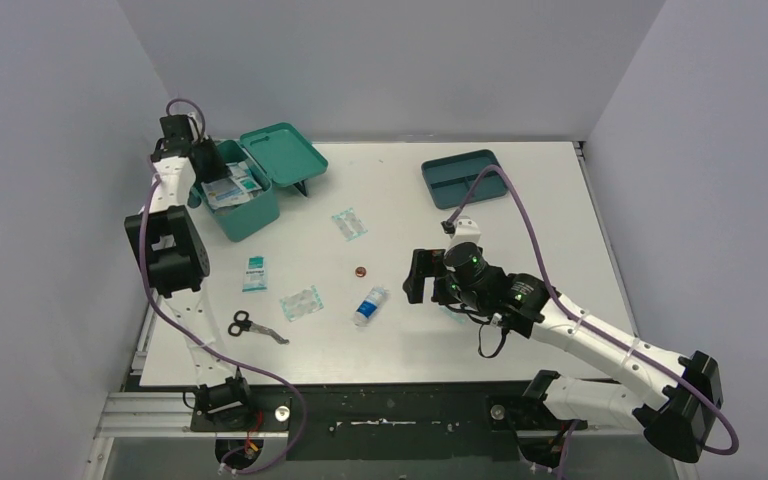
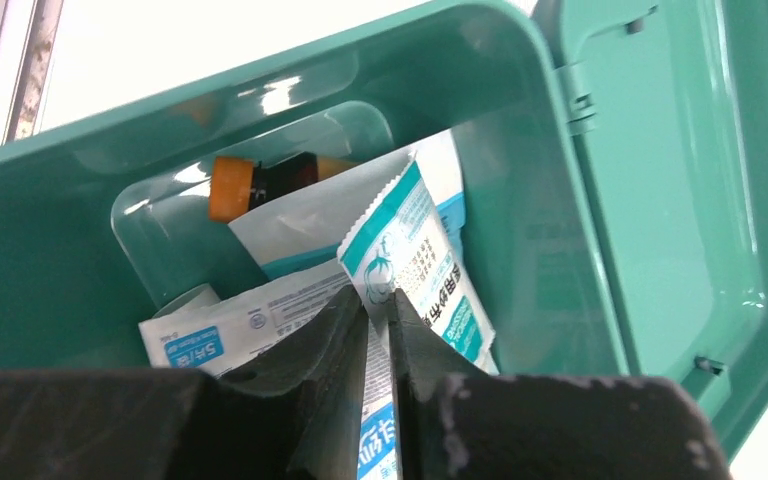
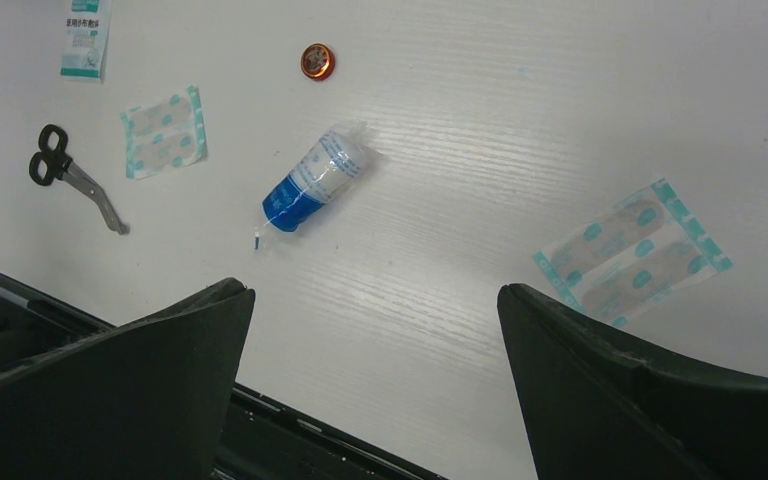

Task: Organize the medicine kit
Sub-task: Adjust the medical item in the medicine box.

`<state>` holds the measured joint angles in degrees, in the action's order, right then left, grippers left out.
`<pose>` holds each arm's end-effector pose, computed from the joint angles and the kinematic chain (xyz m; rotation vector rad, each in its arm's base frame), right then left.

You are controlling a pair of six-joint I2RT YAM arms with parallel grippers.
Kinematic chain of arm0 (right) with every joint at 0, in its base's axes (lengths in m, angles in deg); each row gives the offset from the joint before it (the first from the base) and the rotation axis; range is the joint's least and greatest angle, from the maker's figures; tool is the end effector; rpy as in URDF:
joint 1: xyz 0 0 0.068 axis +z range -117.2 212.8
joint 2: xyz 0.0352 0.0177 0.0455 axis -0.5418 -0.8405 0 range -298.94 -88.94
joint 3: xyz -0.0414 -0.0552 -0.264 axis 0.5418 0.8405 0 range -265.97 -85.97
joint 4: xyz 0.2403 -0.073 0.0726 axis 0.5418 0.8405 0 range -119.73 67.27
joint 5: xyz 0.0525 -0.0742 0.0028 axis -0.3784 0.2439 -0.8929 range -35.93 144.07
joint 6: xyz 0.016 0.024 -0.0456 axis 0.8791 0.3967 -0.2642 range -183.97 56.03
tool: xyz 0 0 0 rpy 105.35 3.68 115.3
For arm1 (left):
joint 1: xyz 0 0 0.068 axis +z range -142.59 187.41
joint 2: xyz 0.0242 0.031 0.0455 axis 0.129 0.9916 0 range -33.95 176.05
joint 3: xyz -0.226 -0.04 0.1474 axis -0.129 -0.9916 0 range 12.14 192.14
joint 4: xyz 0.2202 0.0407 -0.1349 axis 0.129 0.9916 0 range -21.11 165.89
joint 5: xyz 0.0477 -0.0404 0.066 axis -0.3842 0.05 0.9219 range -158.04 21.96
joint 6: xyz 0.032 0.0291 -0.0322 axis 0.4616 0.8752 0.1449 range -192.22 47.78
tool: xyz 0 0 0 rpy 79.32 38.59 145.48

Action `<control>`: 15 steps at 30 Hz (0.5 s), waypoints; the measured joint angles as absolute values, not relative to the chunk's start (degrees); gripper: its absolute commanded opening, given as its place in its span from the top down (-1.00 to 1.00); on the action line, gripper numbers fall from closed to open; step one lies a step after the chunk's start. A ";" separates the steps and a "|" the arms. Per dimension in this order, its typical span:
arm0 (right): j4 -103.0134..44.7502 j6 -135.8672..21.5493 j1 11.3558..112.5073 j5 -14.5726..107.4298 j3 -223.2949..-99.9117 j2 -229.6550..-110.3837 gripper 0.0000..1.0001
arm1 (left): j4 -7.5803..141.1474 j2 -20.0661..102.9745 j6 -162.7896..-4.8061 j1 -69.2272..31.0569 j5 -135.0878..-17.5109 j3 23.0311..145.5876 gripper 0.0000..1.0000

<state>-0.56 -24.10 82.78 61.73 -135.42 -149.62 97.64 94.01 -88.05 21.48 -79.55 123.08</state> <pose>0.1489 0.1699 0.2839 -0.1349 2.3557 0.6579 0.4965 0.1170 0.2292 -0.5158 2.3065 -0.2529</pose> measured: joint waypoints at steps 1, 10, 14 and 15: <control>-0.56 -24.25 82.78 61.75 -135.46 -149.69 -1.00 | 97.79 94.14 -88.03 21.37 -79.79 123.60 0.64; -0.54 -24.25 82.78 61.73 -135.44 -149.21 -1.00 | 99.72 94.53 -88.27 21.22 -80.73 128.28 0.41; -0.54 -24.25 82.78 61.69 -135.44 -147.74 -1.00 | 101.12 93.77 -88.95 21.06 -80.70 129.04 0.25; -0.56 -24.25 82.78 61.58 -135.44 -147.37 -1.00 | 101.81 93.18 -89.04 21.04 -80.70 129.04 0.22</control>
